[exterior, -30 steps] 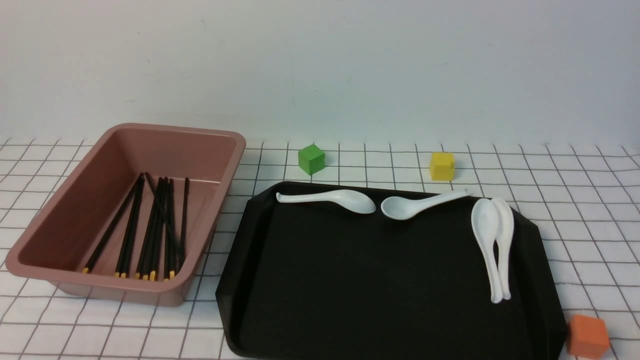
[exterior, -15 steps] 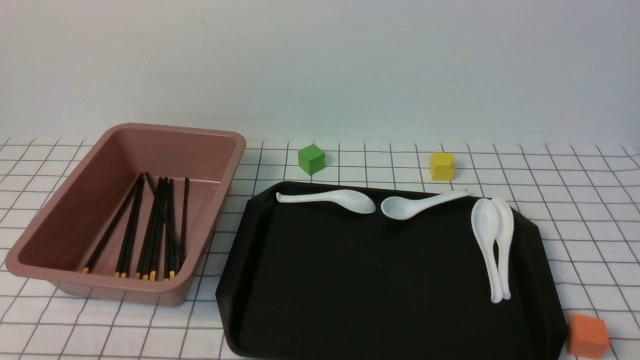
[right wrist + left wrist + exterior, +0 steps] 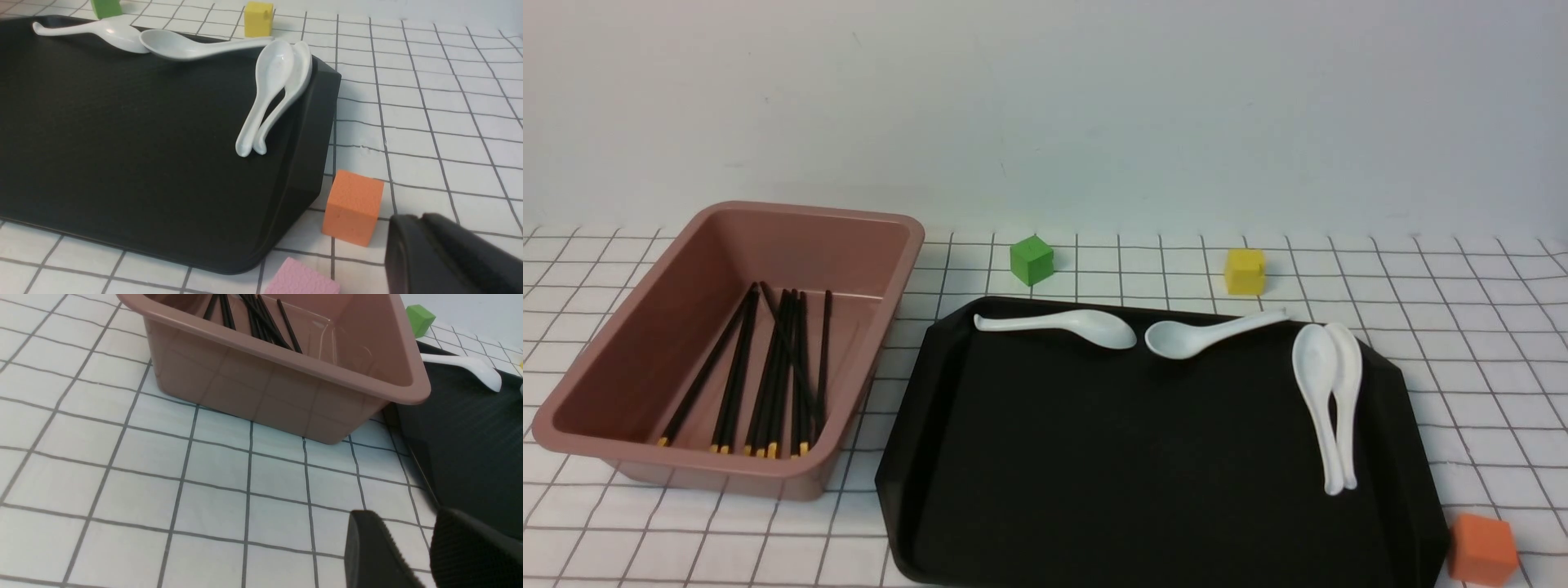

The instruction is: On white black tablecloth take chopsticks from black tray and put them in box.

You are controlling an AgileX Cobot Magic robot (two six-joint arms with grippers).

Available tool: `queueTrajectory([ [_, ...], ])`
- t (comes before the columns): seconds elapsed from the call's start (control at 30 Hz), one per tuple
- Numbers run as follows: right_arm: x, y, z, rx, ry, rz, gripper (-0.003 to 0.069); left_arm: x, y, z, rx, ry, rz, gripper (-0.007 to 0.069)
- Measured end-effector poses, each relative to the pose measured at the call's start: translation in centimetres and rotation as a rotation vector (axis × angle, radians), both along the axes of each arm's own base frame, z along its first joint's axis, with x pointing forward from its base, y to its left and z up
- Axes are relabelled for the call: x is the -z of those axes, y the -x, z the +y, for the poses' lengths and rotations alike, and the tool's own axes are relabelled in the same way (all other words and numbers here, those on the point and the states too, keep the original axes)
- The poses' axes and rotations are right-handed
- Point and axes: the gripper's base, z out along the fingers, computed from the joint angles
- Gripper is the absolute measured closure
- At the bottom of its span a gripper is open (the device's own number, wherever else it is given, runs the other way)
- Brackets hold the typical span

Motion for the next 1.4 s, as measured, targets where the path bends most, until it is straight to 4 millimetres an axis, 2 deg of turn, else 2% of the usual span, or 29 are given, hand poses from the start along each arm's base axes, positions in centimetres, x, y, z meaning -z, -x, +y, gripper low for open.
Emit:
queueTrajectory([
  [1.4,0.0,0.0,0.0,0.0,0.001,0.001,0.0552,0.0,0.0,0.0,0.0,0.0,0.0,0.0386],
])
